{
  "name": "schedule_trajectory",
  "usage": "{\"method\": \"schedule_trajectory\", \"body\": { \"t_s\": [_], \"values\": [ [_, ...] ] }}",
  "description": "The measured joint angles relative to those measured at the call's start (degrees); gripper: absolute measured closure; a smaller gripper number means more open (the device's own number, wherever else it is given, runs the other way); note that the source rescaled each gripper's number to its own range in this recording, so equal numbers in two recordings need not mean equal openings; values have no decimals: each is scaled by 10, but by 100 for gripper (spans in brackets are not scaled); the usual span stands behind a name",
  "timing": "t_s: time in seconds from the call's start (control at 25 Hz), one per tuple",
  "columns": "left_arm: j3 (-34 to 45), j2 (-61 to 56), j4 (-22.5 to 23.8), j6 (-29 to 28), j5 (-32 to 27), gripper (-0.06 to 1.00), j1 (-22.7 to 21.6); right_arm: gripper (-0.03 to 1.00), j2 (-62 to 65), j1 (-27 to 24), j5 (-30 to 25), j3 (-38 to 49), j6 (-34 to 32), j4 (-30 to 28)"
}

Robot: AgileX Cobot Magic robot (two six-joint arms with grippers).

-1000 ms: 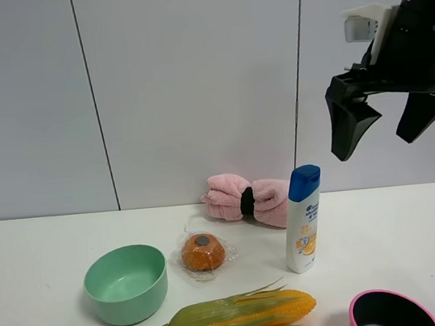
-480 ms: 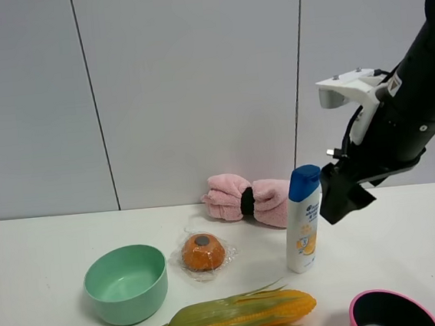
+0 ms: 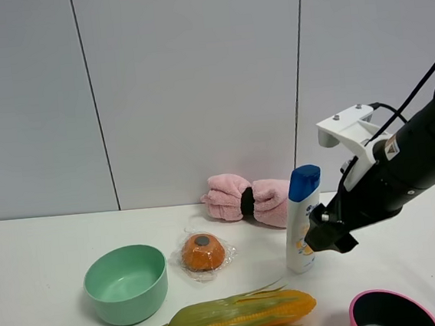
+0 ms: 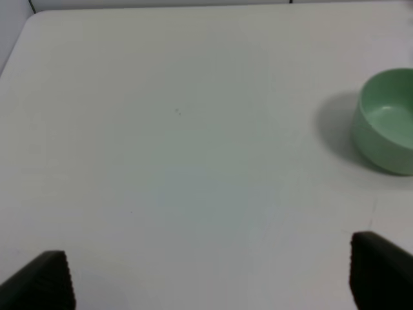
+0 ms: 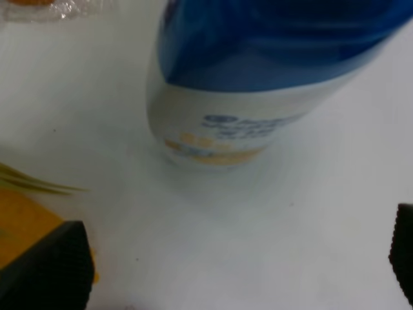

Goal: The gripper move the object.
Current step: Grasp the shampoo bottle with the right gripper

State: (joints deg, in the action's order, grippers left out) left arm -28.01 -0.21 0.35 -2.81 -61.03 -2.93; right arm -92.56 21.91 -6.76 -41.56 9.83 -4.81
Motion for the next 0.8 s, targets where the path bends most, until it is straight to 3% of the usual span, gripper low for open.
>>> {"method": "schedule_trajectory", "body": {
  "t_s": [0.6,0.8],
  "values": [
    [0,0,0,-1,0,-6,0,-3,-63,0,134,8,0,-3],
    [0,0,0,-1,0,-6,0,-3,-65,0,152,8,1,-4]
  ]
}}
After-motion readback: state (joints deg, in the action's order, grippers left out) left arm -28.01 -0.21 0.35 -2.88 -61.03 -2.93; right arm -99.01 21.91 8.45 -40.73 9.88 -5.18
